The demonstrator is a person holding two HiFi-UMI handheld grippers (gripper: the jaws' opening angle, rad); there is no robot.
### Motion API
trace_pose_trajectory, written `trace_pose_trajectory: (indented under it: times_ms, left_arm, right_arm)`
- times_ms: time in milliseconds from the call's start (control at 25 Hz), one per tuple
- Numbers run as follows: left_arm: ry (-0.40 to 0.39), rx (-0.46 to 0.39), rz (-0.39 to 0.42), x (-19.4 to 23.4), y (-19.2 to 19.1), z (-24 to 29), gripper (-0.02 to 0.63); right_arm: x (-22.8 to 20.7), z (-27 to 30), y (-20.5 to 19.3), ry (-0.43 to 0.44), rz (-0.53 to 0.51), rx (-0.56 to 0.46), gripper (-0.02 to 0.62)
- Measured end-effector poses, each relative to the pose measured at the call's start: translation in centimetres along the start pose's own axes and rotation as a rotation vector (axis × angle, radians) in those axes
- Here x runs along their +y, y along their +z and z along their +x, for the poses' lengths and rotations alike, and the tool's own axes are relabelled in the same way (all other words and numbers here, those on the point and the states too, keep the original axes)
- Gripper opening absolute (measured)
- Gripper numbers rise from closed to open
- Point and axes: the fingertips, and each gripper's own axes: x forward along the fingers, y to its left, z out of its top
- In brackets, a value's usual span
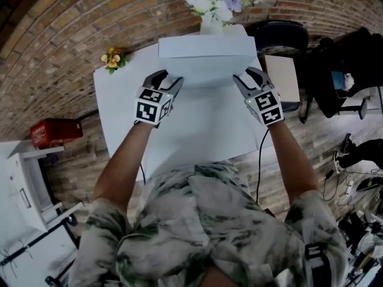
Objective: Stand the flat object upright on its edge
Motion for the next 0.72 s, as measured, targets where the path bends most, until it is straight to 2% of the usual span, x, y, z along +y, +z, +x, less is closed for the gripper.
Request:
trace_pose_trajectory:
  times_ms: [720]
  left_arm:
    - [0.006, -0.003, -0.018, 0.18, -0.09, -0.08, 0.227]
  right_arm:
    - [-0.01, 0.08, -0.18, -0.010, 0.050, -0.003, 0.198]
